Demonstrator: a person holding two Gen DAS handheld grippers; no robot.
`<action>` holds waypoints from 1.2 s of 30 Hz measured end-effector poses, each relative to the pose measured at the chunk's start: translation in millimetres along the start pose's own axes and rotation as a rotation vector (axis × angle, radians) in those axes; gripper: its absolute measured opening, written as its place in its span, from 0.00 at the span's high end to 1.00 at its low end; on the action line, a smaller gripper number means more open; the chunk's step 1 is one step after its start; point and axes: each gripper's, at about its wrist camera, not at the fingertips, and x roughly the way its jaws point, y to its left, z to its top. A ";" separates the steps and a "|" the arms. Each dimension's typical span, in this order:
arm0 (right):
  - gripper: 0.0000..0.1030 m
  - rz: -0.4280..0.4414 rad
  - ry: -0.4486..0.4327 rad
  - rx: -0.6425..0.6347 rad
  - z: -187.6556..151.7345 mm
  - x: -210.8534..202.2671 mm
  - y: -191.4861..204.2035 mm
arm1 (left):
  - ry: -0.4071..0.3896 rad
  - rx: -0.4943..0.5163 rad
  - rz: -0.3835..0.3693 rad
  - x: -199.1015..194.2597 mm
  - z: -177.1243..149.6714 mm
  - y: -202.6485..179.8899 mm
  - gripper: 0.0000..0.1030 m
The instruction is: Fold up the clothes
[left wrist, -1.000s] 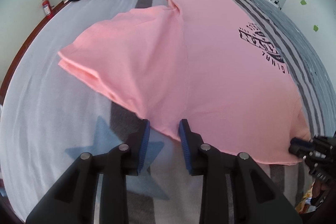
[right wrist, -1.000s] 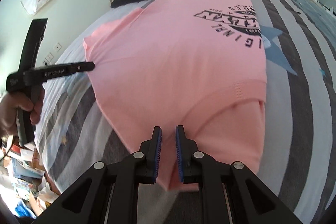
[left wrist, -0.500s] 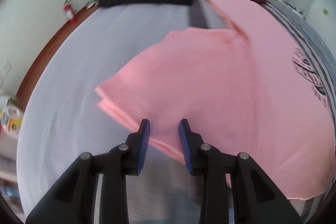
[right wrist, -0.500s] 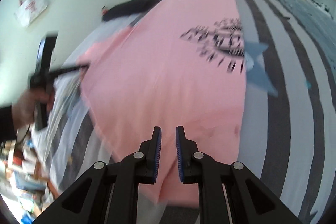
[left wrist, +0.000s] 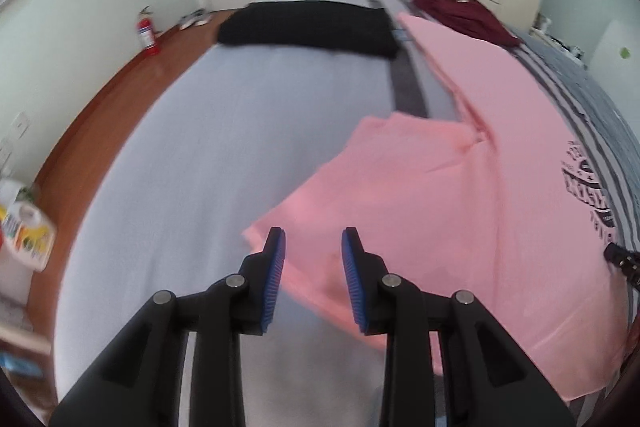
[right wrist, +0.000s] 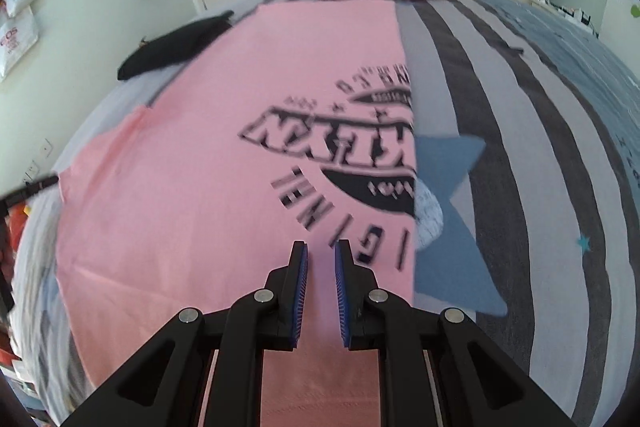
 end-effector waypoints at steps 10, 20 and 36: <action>0.88 -0.031 0.022 0.021 -2.0 -12.3 -10.9 | 0.101 0.062 0.166 31.9 -2.2 7.1 0.75; 0.87 -0.035 -0.075 0.053 63.0 8.7 -17.2 | -0.028 0.114 -0.127 40.7 63.3 -71.4 0.75; 0.87 -0.004 -0.052 0.091 77.2 62.4 -32.8 | 0.039 0.056 0.041 90.0 83.4 -32.2 0.68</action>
